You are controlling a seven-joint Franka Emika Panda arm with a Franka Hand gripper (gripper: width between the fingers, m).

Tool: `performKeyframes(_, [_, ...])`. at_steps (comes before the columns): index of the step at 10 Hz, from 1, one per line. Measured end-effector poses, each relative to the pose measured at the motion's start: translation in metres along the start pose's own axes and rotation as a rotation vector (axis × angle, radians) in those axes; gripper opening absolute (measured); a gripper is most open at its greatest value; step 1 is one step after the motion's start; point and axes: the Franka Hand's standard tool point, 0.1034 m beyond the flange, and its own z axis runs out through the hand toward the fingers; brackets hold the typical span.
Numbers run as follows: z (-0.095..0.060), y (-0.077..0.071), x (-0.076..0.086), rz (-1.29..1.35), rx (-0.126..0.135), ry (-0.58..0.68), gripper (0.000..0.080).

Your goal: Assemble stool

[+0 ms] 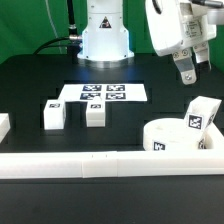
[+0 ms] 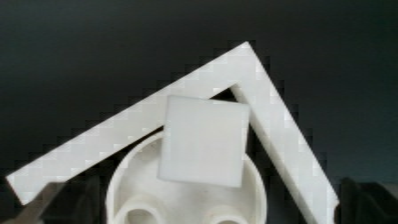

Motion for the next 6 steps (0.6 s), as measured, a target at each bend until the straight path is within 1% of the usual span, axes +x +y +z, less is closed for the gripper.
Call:
performKeyframes(1, [0.0,-0.001,0.002,-0.033,0.006,0.003,0.0649])
performKeyframes(2, [0.0,-0.005,0.015,-0.118,0.028,0.018,0.0649])
performKeyframes(3, [-0.001,-0.01,0.026,-0.163,0.028,0.031,0.0649])
performKeyframes(4, [-0.004,-0.017,0.036,-0.208,0.034,0.042,0.0649])
performKeyframes(5, [-0.005,-0.021,0.042,-0.236,0.037,0.048,0.0649])
performKeyframes(6, [-0.004,-0.018,0.039,-0.238,0.034,0.047,0.0649])
